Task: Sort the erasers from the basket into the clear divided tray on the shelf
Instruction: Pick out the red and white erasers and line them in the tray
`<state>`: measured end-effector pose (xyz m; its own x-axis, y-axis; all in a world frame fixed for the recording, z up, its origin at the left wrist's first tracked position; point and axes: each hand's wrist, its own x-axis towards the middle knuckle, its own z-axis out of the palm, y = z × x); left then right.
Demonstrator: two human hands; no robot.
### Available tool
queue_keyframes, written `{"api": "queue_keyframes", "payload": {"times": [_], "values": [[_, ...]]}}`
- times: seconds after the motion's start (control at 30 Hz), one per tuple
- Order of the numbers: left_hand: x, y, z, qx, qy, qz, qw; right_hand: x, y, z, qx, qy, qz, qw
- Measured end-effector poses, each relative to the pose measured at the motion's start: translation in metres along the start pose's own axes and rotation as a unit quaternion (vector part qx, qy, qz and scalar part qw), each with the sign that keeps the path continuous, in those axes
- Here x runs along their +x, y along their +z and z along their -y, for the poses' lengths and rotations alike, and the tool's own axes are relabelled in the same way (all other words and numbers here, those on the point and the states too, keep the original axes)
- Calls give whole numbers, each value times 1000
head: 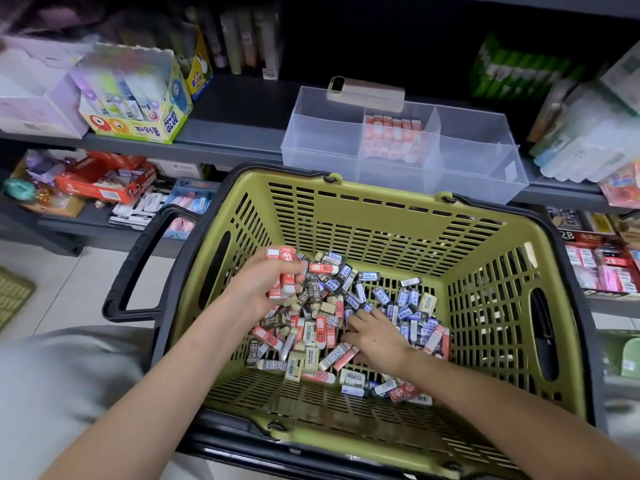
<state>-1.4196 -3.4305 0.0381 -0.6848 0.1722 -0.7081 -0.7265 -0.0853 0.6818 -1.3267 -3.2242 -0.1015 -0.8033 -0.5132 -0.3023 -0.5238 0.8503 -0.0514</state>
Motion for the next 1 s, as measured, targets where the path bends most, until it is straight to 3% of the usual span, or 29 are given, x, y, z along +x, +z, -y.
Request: {"api": "queue_keyframes", "payload": {"times": [0.13,0.23,0.3,0.4,0.47,0.5,0.63,0.7,0.73,0.77,0.8,0.87,0.9,1.0], "values": [[3,-1,2,12,-5,-11,1000,-8,-8,-12,40,31,-35,998],[4,1,6,6,-25,-4,1000,-16,-36,-13,179,110,-90,974],[2,5,9,-10,-50,21,998,-16,-67,-5,349,199,-156,902],[-1,10,12,-41,-69,74,994,-8,-110,17,581,250,-242,735],[-2,14,14,-46,-52,112,991,2,-130,36,629,256,-264,685],[-2,16,15,-50,-37,121,991,7,-137,46,626,256,-265,688],[0,18,16,-96,-3,100,990,19,-138,62,567,195,-244,762],[1,15,16,-106,-15,75,991,13,-136,49,649,138,-214,717],[2,13,16,-116,-27,59,991,10,-131,40,677,142,-202,693],[3,11,15,-135,-40,46,989,9,-122,31,672,169,-193,694],[3,9,14,-158,-50,37,985,8,-109,22,623,210,-172,734],[4,5,12,-189,-54,33,980,8,-78,11,444,258,-70,855],[4,4,11,-193,-52,34,979,8,-62,11,374,266,-17,888],[4,4,8,-200,-51,45,978,12,-30,23,320,313,53,893]]}}
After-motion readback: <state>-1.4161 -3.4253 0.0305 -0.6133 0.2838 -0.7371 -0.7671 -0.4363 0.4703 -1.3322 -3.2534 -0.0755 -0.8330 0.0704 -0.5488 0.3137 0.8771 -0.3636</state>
